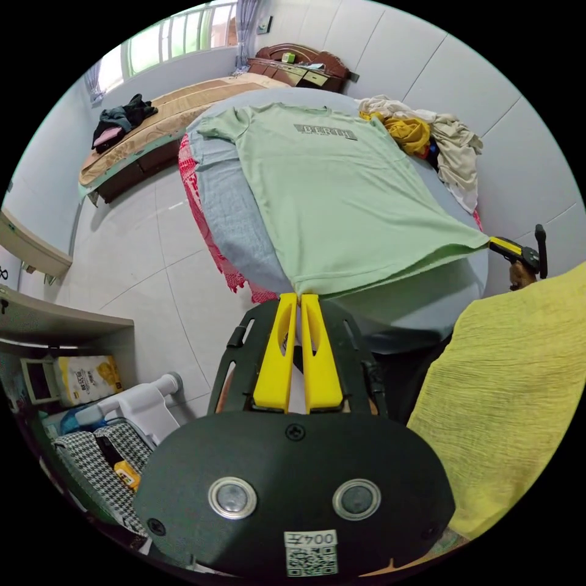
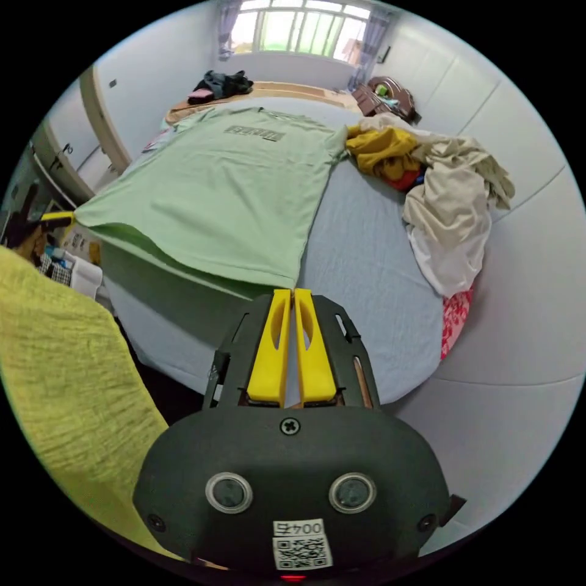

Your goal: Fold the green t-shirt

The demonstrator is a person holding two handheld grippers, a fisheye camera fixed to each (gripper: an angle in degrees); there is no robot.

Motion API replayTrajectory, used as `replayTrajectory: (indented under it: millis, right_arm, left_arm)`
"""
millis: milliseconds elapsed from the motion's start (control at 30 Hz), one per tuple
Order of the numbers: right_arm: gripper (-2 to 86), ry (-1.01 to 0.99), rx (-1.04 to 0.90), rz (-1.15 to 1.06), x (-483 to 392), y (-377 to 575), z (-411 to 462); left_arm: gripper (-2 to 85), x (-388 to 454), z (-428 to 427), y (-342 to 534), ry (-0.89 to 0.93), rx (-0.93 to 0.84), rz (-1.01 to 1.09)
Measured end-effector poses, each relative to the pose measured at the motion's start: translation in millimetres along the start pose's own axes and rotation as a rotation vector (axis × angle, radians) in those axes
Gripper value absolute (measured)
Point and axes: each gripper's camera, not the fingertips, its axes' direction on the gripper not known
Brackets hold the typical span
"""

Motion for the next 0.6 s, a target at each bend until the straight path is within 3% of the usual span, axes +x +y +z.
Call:
replayTrajectory:
  millis: [600]
  right_arm:
    - [-0.5,-0.07,-0.15,0.068,-50,26,67]
  left_arm:
    - [1.1,-14,44,12,-0.085,-0.068,0.039]
